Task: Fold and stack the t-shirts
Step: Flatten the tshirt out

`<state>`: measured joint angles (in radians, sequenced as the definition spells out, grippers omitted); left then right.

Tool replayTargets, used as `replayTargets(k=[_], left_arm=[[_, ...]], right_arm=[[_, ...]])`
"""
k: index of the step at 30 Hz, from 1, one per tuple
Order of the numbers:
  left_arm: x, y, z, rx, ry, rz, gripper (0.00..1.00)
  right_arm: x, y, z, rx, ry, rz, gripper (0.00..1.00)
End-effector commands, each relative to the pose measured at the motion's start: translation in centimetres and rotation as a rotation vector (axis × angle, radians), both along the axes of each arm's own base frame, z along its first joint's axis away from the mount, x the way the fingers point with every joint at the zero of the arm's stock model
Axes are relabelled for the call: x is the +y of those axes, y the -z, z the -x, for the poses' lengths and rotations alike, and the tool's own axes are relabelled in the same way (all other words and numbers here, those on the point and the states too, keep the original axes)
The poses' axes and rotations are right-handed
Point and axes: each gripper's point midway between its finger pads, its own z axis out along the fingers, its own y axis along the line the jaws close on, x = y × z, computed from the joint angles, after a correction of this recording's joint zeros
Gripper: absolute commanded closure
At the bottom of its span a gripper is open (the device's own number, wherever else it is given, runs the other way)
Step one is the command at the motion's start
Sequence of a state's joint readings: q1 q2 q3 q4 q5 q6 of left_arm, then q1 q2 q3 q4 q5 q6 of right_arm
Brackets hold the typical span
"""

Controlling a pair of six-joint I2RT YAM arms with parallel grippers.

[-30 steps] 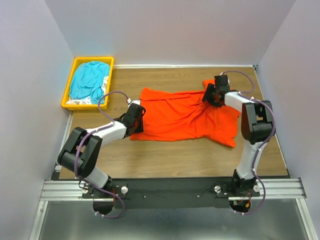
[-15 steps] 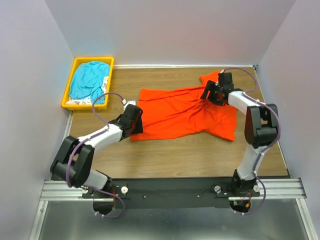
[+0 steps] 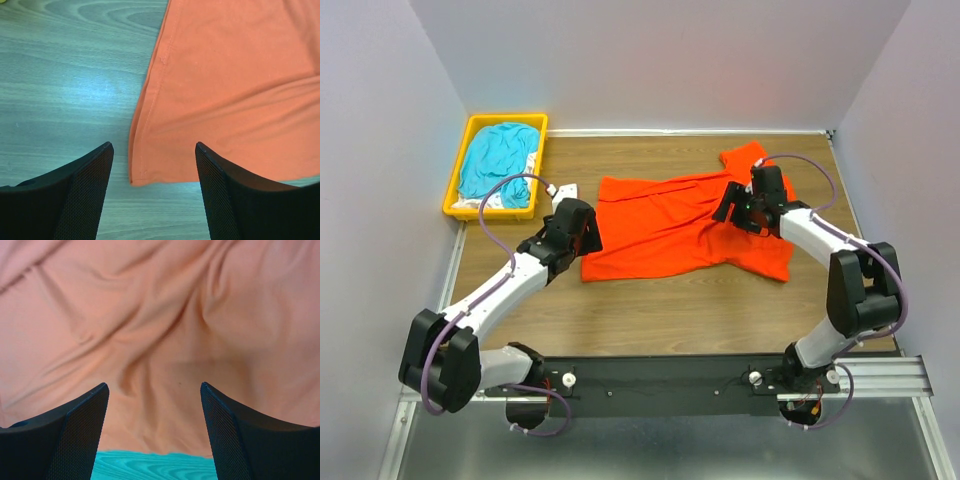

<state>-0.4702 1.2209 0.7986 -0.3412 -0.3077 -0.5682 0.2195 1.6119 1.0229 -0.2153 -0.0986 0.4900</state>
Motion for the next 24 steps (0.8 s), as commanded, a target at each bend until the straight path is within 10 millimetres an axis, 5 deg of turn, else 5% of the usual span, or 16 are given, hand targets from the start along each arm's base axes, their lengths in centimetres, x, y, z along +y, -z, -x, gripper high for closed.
replayTargets(k=[1, 6, 11, 16, 24], left_arm=[[0.6, -0.9, -0.9, -0.041, -0.005, -0.038, 0.25], [2.5, 0.4, -3.0, -0.065, -0.069, -0.078, 0.25], [0.8, 2.1, -3.1, -0.025, -0.005, 0.022, 0.25], [-0.3, 3.5, -2.4, 0.008, 0.023, 0.081, 0.26], [1.3, 1.5, -1.6, -0.051, -0.043, 0.066, 0.27]], right_arm=[[0.2, 1.6, 0.4, 0.057, 0.040, -0.040, 0.20], [-0.1, 3.9, -1.2, 0.080, -0.009, 0.038, 0.19], [-0.7, 5.9, -1.3, 0.154, -0.013, 0.097, 0.19], [-1.5, 3.4, -2.1, 0.115, 0.028, 0.126, 0.20], [-3.7, -0.9, -0.5, 0.015, 0.059, 0.205, 0.20]])
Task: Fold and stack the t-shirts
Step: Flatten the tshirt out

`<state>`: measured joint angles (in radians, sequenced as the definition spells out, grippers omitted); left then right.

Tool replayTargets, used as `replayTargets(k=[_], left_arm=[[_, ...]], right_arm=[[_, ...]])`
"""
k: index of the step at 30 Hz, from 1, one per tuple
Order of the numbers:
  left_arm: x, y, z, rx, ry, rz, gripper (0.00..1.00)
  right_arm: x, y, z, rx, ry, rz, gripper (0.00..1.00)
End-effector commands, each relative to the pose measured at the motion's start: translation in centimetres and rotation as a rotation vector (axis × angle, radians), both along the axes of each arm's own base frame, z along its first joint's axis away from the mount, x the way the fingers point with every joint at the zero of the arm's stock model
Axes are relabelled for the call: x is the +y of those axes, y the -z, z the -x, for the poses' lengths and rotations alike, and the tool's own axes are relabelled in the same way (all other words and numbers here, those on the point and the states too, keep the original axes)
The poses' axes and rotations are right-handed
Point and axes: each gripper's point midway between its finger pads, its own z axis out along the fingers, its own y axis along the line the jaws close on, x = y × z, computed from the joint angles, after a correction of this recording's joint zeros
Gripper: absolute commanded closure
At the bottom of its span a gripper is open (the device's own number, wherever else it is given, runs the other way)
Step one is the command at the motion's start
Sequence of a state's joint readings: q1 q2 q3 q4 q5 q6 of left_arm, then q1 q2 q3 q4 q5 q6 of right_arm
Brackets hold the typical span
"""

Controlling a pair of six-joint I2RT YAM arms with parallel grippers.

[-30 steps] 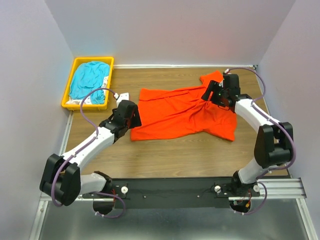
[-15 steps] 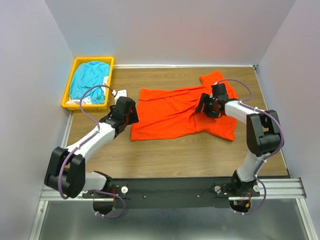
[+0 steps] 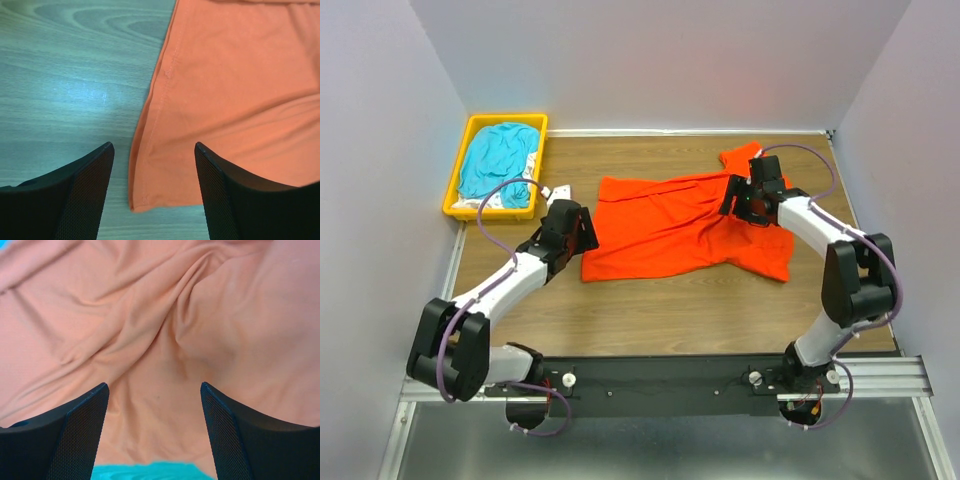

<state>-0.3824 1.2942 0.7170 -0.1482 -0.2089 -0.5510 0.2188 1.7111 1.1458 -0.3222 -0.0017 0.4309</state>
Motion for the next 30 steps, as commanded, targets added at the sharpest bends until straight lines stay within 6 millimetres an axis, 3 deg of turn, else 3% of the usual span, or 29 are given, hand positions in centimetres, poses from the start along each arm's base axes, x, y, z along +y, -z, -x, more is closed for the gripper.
replayTargets(k=[1, 3, 4, 7, 14, 20, 27, 30], left_arm=[[0.8, -1.4, 0.4, -0.042, -0.042, 0.000, 0.29], [0.8, -1.8, 0.8, -0.048, -0.036, 0.007, 0.32], [0.9, -1.5, 1.3, -0.039, -0.034, 0.011, 0.38], [0.4, -0.7, 2.1, -0.010, -0.010, 0.037, 0.43], [-0.3, 3.7, 4.5, 0.122, 0.017, 0.058, 0.43], [-0.9, 5.2, 4.1, 0.169, 0.039, 0.041, 0.51], [-2.0, 5.4, 2.8, 0.194, 0.054, 0.016, 0.52], [-2.2, 5.9, 3.1, 0.219, 0.064, 0.005, 0.64]], right_arm=[[-2.2, -2.2, 1.3, -0.040, 0.032, 0.086, 0.20], [-2.8, -2.6, 1.9, -0.040, 0.040, 0.111, 0.20], [-3.0, -2.2, 2.4, -0.026, 0.043, 0.119, 0.20], [-3.3, -1.7, 3.2, -0.007, 0.039, 0.133, 0.21], [-4.5, 0.7, 5.3, 0.059, 0.046, 0.185, 0.21], [-4.5, 2.3, 6.7, 0.110, 0.049, 0.183, 0.22], [-4.6, 2.6, 7.0, 0.110, 0.065, 0.178, 0.22], [-4.5, 2.6, 6.9, 0.109, 0.065, 0.172, 0.22]])
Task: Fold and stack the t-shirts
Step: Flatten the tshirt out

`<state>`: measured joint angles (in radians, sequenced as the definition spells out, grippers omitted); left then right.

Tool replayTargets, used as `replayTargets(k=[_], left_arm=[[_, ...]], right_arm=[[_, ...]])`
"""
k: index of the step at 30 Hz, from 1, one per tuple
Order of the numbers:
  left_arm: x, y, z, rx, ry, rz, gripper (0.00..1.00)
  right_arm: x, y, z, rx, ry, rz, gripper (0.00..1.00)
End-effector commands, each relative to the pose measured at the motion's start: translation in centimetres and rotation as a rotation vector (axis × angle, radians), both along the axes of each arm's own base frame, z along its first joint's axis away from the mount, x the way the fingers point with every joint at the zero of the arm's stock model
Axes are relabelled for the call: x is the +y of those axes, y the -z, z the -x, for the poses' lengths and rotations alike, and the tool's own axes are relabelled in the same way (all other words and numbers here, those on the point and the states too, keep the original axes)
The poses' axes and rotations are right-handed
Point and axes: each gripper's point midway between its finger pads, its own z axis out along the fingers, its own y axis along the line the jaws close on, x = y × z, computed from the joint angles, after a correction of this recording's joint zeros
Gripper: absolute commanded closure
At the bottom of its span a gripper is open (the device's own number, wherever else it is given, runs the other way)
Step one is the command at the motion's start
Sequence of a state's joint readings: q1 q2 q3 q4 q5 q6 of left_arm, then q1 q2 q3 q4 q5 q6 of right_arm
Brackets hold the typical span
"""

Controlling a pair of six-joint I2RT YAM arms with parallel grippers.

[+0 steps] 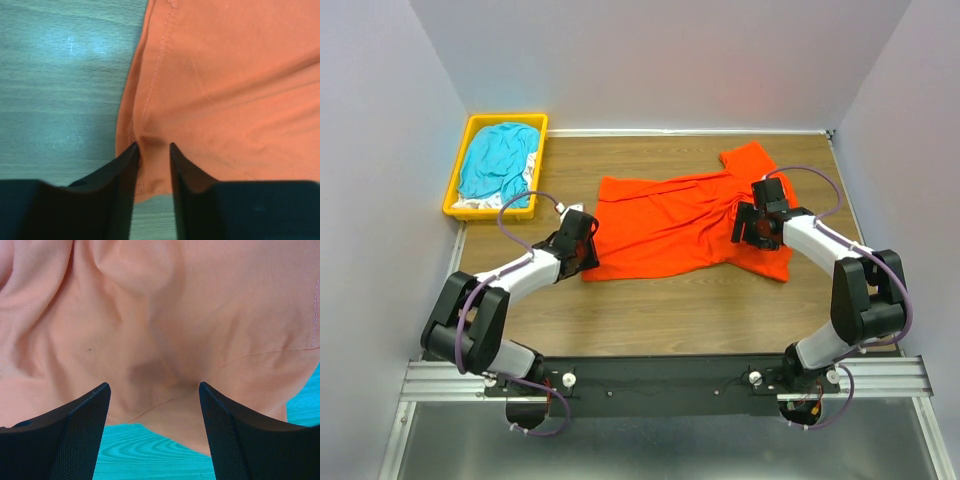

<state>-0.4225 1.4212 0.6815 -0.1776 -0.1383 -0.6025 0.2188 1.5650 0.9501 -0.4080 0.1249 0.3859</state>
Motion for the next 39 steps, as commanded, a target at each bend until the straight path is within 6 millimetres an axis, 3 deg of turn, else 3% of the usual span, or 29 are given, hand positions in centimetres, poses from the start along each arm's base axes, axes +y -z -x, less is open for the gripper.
replayTargets(k=[1, 12, 21, 30, 39], left_arm=[[-0.4, 0.2, 0.3, 0.029, 0.012, -0.005, 0.64], [0.0, -1.4, 1.9, 0.033, -0.005, -0.079, 0.60], [1.3, 1.3, 3.1, 0.097, -0.067, -0.122, 0.60], [2.0, 0.8, 3.8, 0.076, -0.153, -0.077, 0.55], [2.0, 2.1, 5.0, 0.120, -0.158, -0.059, 0.54]], right_arm=[[-0.5, 0.0, 0.2, 0.000, 0.025, 0.016, 0.22], [0.0, 0.3, 0.3, 0.006, 0.019, -0.016, 0.22], [0.7, 0.9, 1.2, 0.028, -0.025, -0.048, 0.22], [1.4, -0.1, 1.6, -0.001, -0.058, -0.086, 0.22], [2.1, -1.1, 2.6, -0.026, -0.076, -0.140, 0.22]])
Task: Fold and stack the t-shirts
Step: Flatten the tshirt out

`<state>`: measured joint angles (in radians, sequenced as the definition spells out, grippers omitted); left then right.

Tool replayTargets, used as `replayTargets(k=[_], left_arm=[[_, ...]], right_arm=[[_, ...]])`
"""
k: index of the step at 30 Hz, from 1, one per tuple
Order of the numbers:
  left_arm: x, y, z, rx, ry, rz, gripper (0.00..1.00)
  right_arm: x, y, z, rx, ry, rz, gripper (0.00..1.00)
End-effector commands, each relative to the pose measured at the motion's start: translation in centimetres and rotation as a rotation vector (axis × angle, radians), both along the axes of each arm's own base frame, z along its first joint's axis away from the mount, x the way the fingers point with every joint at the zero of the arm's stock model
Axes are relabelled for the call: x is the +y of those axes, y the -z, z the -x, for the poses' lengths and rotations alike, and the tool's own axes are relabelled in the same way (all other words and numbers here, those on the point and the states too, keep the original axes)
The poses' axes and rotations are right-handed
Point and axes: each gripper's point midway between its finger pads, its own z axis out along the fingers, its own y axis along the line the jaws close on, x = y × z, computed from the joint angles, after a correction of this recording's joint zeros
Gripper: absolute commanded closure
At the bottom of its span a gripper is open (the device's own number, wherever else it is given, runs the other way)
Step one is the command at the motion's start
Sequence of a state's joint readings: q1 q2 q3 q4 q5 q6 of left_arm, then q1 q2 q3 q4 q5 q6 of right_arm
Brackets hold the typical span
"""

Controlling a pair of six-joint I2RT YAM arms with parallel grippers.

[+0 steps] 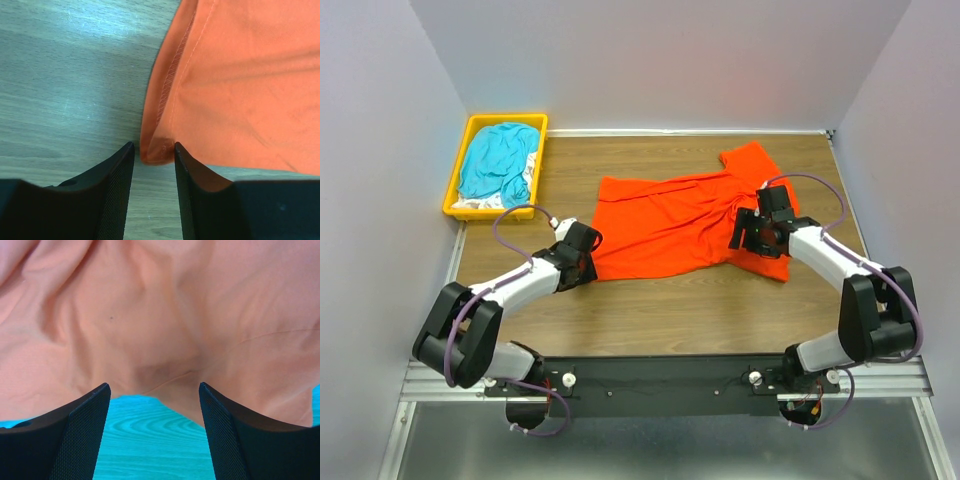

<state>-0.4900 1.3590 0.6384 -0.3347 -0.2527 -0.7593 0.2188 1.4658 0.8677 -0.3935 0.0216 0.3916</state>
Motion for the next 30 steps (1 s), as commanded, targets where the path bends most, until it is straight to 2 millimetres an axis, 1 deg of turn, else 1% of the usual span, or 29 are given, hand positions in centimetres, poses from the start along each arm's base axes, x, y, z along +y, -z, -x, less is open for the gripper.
replayTargets(k=[1, 5, 6, 10, 12, 13, 14, 15, 16, 17, 19, 21, 25, 27, 28, 30], left_arm=[[0.8, 1.0, 1.1, 0.027, -0.038, -0.009, 0.54], [1.2, 1.1, 1.0, 0.039, -0.043, -0.037, 0.55], [1.1, 1.1, 0.9, 0.045, -0.038, -0.043, 0.57], [1.2, 1.4, 1.3, 0.076, -0.028, -0.058, 0.58], [1.2, 1.5, 1.5, 0.082, -0.027, -0.061, 0.61], [1.3, 1.6, 1.6, 0.088, -0.027, -0.065, 0.67], [1.3, 1.6, 1.6, 0.090, -0.025, -0.067, 0.67], [1.3, 1.6, 1.6, 0.091, -0.023, -0.068, 0.73], [1.3, 1.6, 1.6, 0.097, -0.021, -0.072, 0.75], [1.2, 1.5, 1.6, 0.097, -0.017, -0.074, 0.79], [1.2, 1.4, 1.5, 0.098, -0.013, -0.080, 0.90], [1.4, 0.9, 1.1, 0.079, -0.012, -0.093, 1.00], [2.7, -0.3, -0.2, 0.039, -0.011, -0.141, 1.00], [3.9, -0.7, -1.2, 0.019, -0.019, -0.161, 1.00], [4.4, -1.0, -1.6, 0.011, 0.004, -0.182, 1.00], [5.2, -1.5, -2.3, 0.003, 0.004, -0.195, 1.00]], right_arm=[[0.7, -0.3, 0.7, -0.011, -0.027, -0.047, 0.22], [0.7, -0.1, 1.1, -0.008, -0.025, -0.055, 0.22], [0.8, -0.2, 1.1, -0.011, -0.024, -0.058, 0.22], [0.8, -0.5, 1.2, -0.023, -0.017, -0.068, 0.21], [0.7, -0.5, 1.1, -0.027, -0.010, -0.065, 0.21], [0.6, -0.5, 1.1, -0.030, -0.002, -0.060, 0.21], [0.5, -0.5, 1.0, -0.033, 0.001, -0.054, 0.21], [0.3, -0.5, 1.0, -0.033, 0.009, -0.049, 0.21], [0.3, -0.4, 0.9, -0.032, 0.019, -0.050, 0.21], [-0.1, -0.4, 0.7, -0.036, 0.037, -0.028, 0.22], [-0.4, -0.6, 0.4, -0.046, 0.058, -0.021, 0.21], [-0.8, -0.9, 0.1, -0.059, 0.084, -0.005, 0.21], [-1.9, -0.8, -0.7, -0.067, 0.111, 0.056, 0.22], [-1.9, -1.1, -1.8, -0.076, 0.101, 0.071, 0.23], [-1.7, -1.9, -2.8, -0.099, 0.106, 0.065, 0.24], [-1.3, -2.2, -3.6, -0.102, 0.097, 0.055, 0.25]])
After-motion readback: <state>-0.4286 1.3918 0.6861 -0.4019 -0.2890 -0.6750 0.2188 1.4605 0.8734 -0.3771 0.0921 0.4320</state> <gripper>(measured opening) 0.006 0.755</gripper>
